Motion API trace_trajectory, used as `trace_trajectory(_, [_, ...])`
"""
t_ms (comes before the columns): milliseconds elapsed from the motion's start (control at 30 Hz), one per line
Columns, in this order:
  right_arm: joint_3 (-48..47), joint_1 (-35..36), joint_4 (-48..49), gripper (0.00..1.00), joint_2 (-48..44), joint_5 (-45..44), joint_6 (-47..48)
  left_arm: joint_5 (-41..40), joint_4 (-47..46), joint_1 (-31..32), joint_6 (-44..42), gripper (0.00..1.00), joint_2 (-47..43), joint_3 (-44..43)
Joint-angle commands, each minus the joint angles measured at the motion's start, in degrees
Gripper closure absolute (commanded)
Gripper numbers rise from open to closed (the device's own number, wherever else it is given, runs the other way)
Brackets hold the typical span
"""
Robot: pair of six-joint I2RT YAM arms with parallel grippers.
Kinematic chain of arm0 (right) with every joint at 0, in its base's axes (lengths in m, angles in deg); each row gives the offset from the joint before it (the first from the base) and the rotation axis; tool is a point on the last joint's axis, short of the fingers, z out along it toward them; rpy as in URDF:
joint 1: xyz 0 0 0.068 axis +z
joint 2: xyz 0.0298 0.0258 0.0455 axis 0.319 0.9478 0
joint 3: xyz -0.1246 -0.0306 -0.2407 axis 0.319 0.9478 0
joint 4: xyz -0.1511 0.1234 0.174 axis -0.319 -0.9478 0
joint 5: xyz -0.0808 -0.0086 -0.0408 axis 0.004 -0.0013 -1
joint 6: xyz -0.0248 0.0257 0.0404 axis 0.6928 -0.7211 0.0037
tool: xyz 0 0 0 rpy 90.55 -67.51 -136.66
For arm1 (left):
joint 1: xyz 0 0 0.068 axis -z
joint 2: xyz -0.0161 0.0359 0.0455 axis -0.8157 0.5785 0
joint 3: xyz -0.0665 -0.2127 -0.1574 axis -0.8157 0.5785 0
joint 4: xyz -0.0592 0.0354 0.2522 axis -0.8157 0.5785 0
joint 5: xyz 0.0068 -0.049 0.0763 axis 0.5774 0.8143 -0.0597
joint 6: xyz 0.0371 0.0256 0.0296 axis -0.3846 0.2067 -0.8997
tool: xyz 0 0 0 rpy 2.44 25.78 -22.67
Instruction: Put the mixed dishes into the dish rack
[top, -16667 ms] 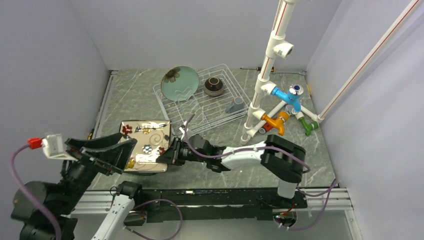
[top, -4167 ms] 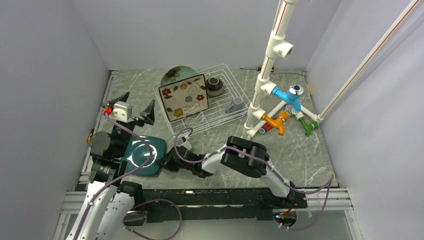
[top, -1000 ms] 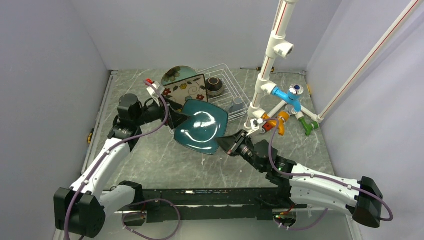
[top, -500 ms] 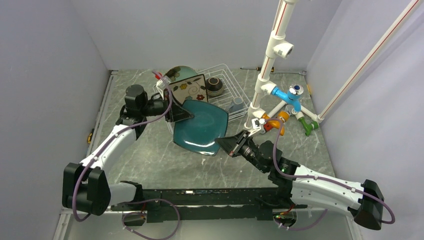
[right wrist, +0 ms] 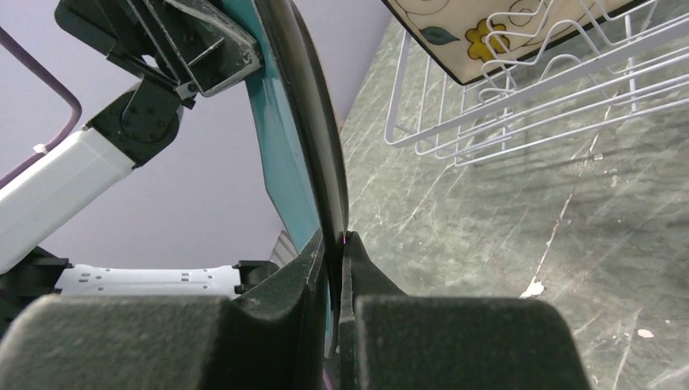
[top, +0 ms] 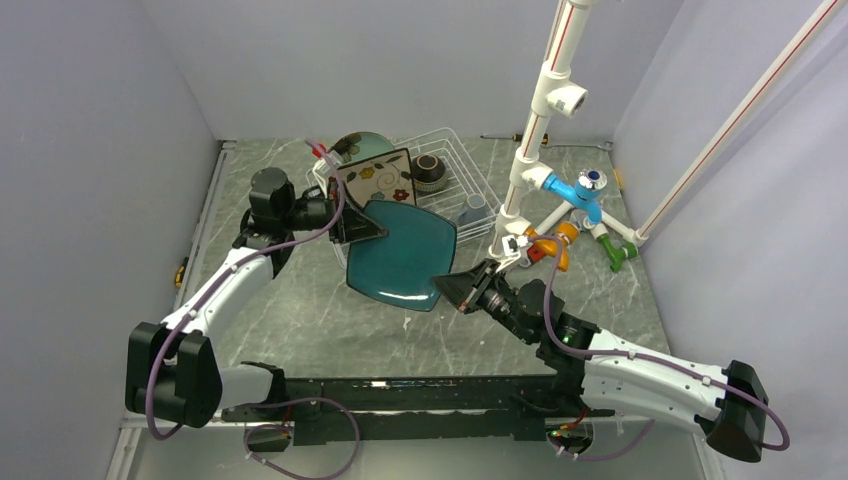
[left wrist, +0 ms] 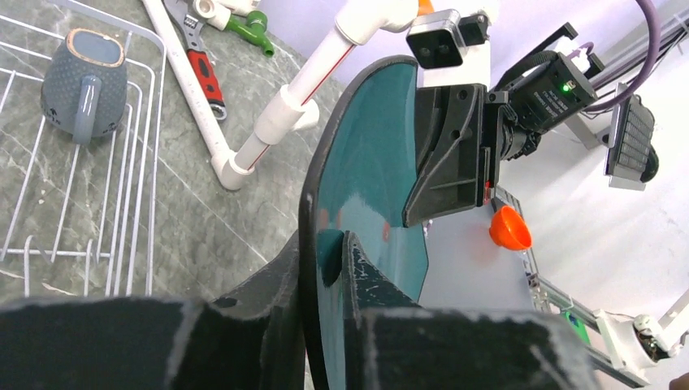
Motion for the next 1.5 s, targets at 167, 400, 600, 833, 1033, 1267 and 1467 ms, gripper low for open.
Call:
trace_trajectory(167, [-9.22, -0.57, 0.37, 0.83, 1.53, 1.07, 2.66, 1.67, -5.24, 2.31, -3.65, 1.0, -7.13, 1.43])
trace_trajectory(400, [-13.5, -0.51, -9.42, 0.34, 3.78, 0.38, 6.76, -7.38, -10.06, -1.24, -8.99, 1.0, -16.84, 7.11])
trace_trajectory(600, [-16.41, -0.55, -16.28, 0.13, 6.59, -1.41, 8.05, -12.62, -18.08, -4.5, -6.36, 1.0, -20.3, 11.06])
trace_trajectory(833, [-17.9, -0.57, -20.27, 0.0, 7.65, -2.22, 9.2, -20.08, -31.74, -8.18, -4.83, 1.0, -25.27, 17.98])
trace_trajectory(1033, [-17.24, -0.57, -18.72, 0.0, 6.79, -2.09, 11.08, -25.66, -45.21, -8.6, -5.74, 1.0, -24.49, 23.9])
trace_trajectory(1267, [-15.62, -0.57, -17.39, 0.0, 4.46, -1.15, 11.11, -29.25, -62.05, -8.51, -6.49, 1.0, -13.2, 25.31])
trace_trajectory(1467, [-13.83, -0.57, -17.39, 0.0, 1.59, -1.11, 10.07, -27.44, -73.36, -8.57, -5.55, 1.0, -3.12, 25.71])
